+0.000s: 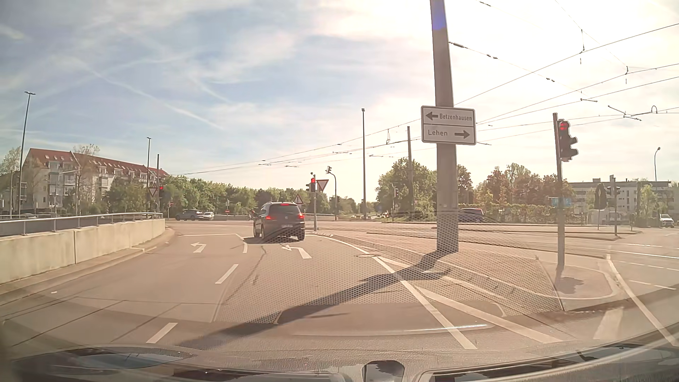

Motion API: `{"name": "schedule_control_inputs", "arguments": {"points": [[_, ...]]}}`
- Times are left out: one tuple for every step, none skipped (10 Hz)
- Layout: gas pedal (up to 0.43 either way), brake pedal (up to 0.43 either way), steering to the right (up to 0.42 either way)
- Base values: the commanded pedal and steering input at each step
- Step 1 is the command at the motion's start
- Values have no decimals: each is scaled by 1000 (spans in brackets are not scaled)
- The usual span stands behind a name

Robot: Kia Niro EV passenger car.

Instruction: Follow the waypoints while adhering to traffic rules and regulations

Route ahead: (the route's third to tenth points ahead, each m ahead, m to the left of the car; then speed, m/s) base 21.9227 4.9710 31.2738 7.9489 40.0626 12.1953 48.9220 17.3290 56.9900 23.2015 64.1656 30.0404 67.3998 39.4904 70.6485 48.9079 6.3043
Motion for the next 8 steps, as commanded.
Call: {"name": "schedule_control_inputs", "arguments": {"points": [[0, 165, -40], [0, 165, -42], [0, 165, -45], [0, 171, -47], [0, 177, -49], [0, 183, -53], [0, 183, -57], [0, 189, -59]]}}
